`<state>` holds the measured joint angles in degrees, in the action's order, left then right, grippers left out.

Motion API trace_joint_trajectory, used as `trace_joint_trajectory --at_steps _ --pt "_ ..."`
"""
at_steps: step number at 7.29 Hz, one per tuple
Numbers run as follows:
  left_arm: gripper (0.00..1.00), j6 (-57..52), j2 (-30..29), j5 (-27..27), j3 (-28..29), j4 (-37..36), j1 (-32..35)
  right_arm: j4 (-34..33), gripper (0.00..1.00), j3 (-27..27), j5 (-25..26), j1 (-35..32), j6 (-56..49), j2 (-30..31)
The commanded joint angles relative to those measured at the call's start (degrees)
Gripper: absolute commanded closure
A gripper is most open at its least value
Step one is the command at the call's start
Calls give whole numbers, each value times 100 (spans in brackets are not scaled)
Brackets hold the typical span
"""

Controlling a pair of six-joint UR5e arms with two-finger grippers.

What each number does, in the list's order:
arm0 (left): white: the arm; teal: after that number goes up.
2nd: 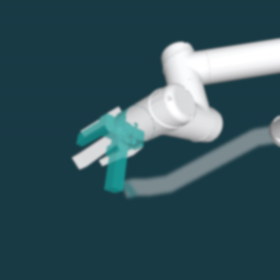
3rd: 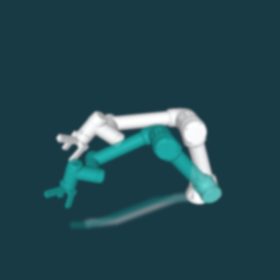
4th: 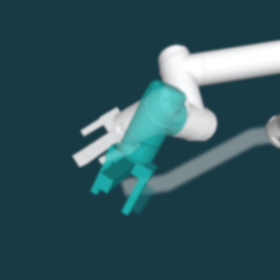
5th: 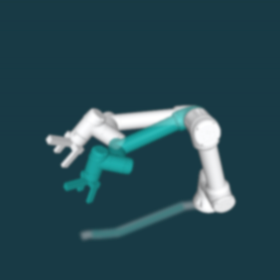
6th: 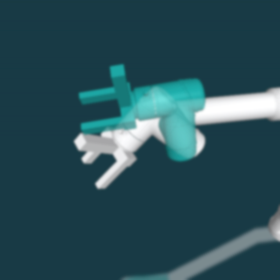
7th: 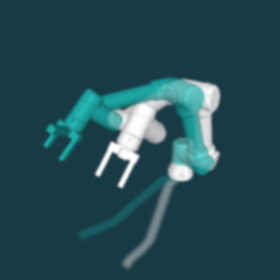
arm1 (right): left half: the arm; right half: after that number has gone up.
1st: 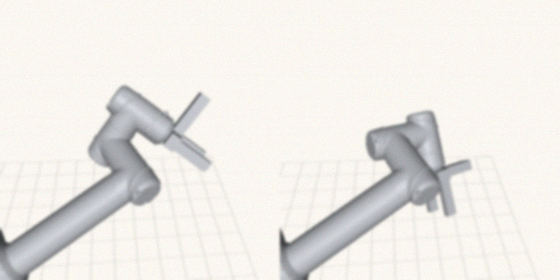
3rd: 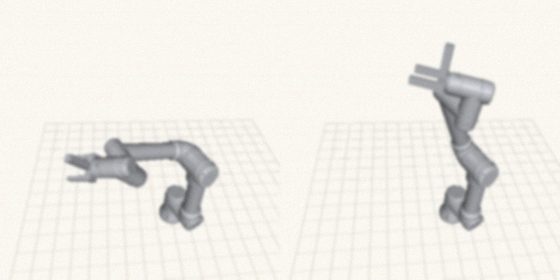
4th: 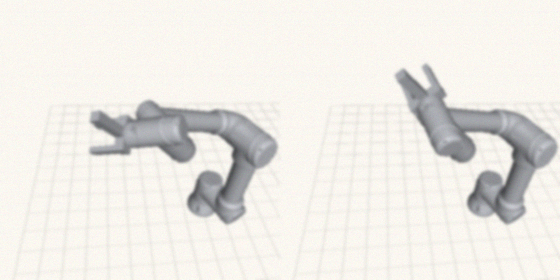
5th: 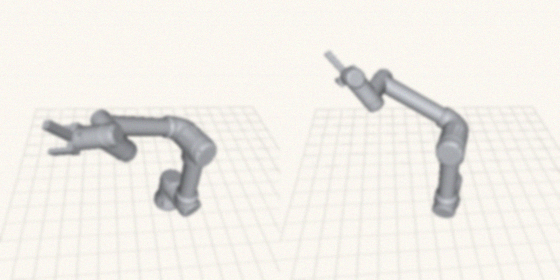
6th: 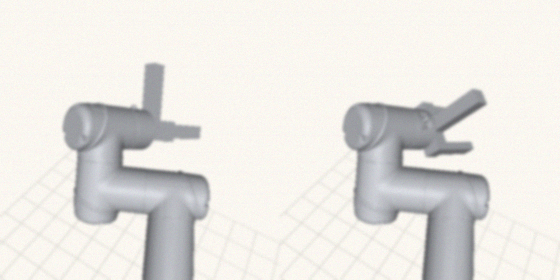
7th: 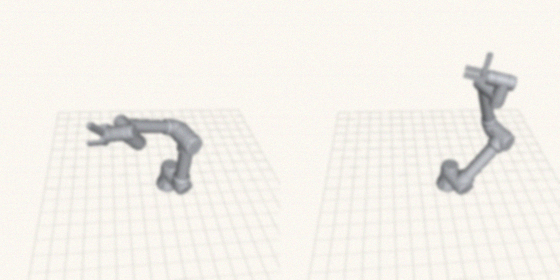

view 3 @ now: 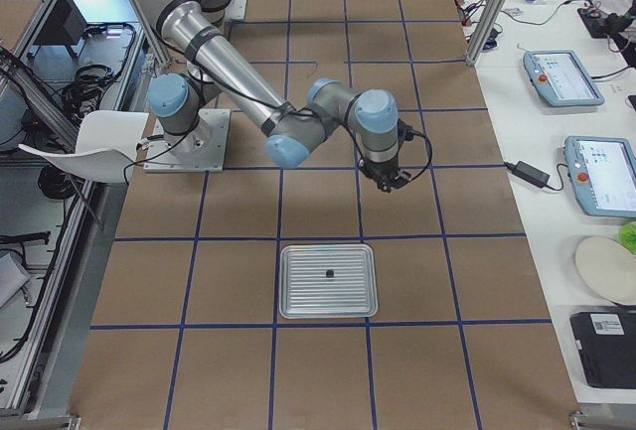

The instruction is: Place bearing gear from tray to pile

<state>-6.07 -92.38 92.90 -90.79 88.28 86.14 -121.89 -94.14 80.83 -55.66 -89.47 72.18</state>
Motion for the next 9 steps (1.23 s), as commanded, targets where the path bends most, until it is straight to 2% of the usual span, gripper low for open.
trace_joint_trajectory --at_steps 1,4,6,8,9 --pt "0 -9 0 0 -35 5 -1 190 96 -8 11 -1756 3305 86" --pt "0 -9 70 0 -149 -83 -18 139 93 36 64 -3639 6526 95" --pt "0 -9 105 0 -158 -74 -10 60 93 -17 -14 -4407 8472 -97" --pt "0 -9 106 9 -158 -74 -10 -718 92 -96 -68 -5005 9148 -789" --pt "0 -9 106 0 -167 -83 -18 -714 92 -105 -76 -5112 9158 -1045"
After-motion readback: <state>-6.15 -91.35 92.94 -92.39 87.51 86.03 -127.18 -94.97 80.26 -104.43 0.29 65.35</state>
